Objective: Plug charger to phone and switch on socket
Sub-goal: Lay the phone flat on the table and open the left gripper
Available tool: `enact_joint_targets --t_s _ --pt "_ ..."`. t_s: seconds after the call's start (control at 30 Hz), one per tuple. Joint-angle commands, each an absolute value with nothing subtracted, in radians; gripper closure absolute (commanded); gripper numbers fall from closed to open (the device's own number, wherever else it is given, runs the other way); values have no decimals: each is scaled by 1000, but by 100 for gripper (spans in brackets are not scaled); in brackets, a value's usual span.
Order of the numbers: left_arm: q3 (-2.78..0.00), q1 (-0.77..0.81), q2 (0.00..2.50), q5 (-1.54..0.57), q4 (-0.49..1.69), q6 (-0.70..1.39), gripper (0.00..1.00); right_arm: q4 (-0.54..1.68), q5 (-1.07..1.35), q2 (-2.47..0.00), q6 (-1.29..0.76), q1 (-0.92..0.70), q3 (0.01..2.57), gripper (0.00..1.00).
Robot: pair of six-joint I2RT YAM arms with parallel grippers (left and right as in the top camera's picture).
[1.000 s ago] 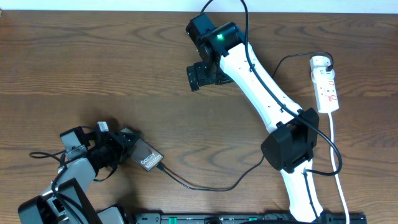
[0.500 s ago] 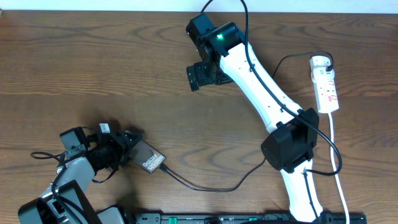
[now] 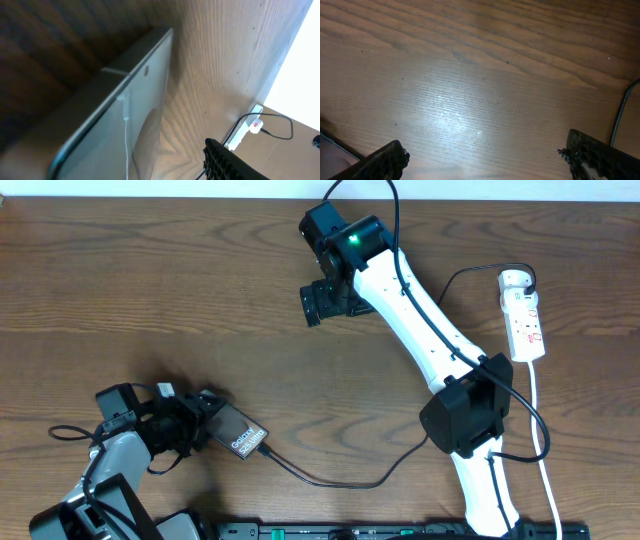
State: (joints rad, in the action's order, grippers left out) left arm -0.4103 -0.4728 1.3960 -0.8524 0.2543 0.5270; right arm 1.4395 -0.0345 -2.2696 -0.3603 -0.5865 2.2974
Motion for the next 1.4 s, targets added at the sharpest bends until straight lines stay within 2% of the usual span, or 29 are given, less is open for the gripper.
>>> enact_joint_targets --t_s 0.0,0.73,1.37 --pt "-366 -470 1430 -625 288 567 41 1441 -39 -2255 -365 -591 2311 1" --pt "-367 -470 1429 -477 387 720 40 1440 -38 -2255 -366 -591 2310 1" --pt "-369 -470 1429 -372 463 749 40 1439 -23 -2255 -366 -591 2310 1"
